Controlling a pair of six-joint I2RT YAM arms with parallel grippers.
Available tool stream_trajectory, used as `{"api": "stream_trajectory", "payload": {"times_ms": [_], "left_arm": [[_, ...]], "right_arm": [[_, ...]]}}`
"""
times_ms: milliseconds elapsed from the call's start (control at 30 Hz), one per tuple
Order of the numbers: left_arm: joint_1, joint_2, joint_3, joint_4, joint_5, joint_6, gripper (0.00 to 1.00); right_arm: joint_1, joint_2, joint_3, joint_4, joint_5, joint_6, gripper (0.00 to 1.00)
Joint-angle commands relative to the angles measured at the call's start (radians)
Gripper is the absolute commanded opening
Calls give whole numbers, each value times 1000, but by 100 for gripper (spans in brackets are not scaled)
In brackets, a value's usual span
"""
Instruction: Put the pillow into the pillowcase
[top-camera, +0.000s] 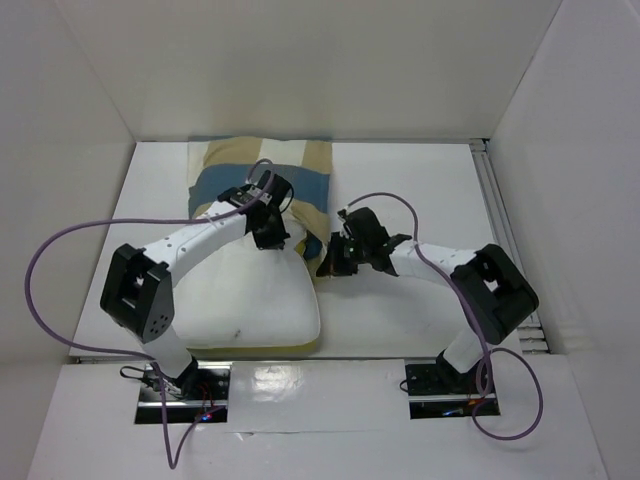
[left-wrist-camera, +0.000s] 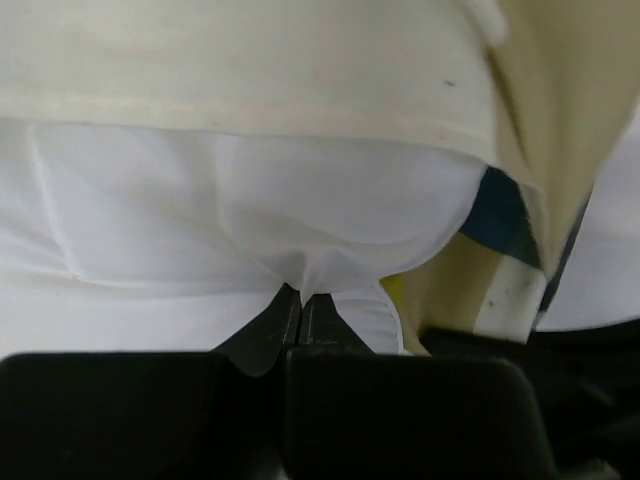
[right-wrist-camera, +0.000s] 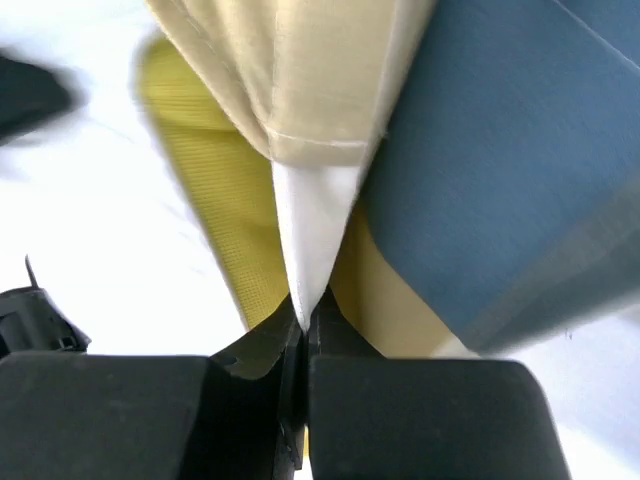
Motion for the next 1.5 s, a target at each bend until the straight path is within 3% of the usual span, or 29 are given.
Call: {"api": "stream_trajectory", "payload": {"times_ms": [0,267,467,567,667,867,967,1067,1100,1133,1167,1233,1300,1400,1467], "left_arm": [[27,13,32,229,-103,-23,0],[27,22,44,238,-124,-42,0],[27,19,147,229,-109,-80,0],[27,-31,246,205,-145,-71,0],[27,-16,392,137,-220,-49,0],[-6,120,460,135,-242,-94,0],[-48,202,487,135,-251,-105,0],[-83,220,488,135,-261,-115,0],[-83,220,488,135,-270,-103,0],[-94,220,478,135,-270,-103,0],[-94,207,459,135,-270,-92,0],[-106,197,432,145,-270,-77,0],[-106,161,389,145,-256,-68,0],[-106,139,348,175,-196,-40,0],[-115,139,339,229,-80,7,0]], "right_arm": [[5,-27,62,-55,-54,-38,0],[5,94,171,-53,-87,-86,0],[-36,202,341,-87,-90,-126,0],[-3,155,415,-122,-153,-126,0],[132,22,440,-188,-153,-126,0],[194,-68,97,-43,-212,18,0],[194,-80,40,-24,-198,29,0],[182,-106,90,-125,-123,-21,0],[168,-117,111,-191,-98,-37,2],[168,-126,131,-223,-74,-67,14],[154,-135,166,-255,-17,-83,48],[142,-186,179,-332,60,-93,75],[114,-233,188,-364,163,-72,86],[48,-333,143,-406,305,15,86],[-4,-393,142,-455,380,86,88]]}}
